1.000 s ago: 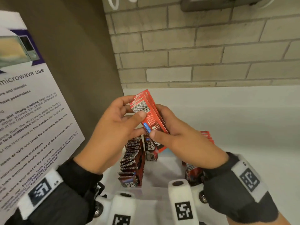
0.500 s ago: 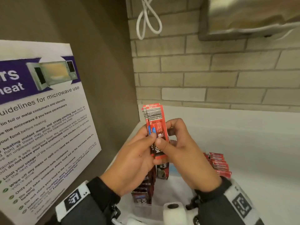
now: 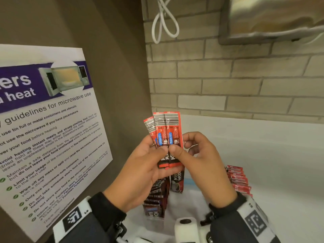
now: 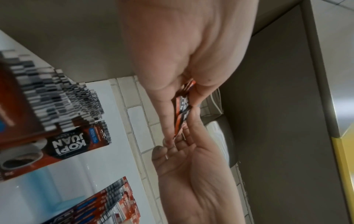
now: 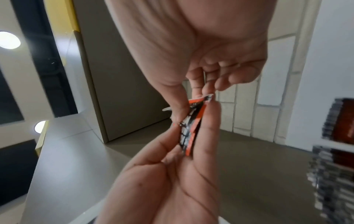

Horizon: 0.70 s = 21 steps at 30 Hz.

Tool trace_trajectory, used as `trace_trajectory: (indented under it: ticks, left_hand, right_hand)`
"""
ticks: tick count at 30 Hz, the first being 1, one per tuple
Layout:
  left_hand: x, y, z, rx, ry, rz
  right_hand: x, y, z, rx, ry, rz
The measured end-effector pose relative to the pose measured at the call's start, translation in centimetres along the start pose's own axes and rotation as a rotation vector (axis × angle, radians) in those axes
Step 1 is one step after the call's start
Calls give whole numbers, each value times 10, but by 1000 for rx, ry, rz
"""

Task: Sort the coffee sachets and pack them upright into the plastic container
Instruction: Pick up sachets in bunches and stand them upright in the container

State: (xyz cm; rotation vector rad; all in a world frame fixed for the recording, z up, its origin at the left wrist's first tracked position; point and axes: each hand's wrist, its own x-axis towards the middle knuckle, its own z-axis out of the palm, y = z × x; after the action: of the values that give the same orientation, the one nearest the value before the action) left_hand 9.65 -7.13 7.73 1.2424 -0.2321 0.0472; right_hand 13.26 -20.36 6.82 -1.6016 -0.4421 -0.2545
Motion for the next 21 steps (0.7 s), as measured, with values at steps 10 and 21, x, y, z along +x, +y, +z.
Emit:
trace_trajectory:
  ticks: [10,21]
  left_hand:
    - [-2,0,1,90,161,91]
    - [5,5,-7,86,273,151]
  right_hand:
    - [-3,-1,1,-158,-73,-166]
    - [-4,-3,3,-51,-185,-49]
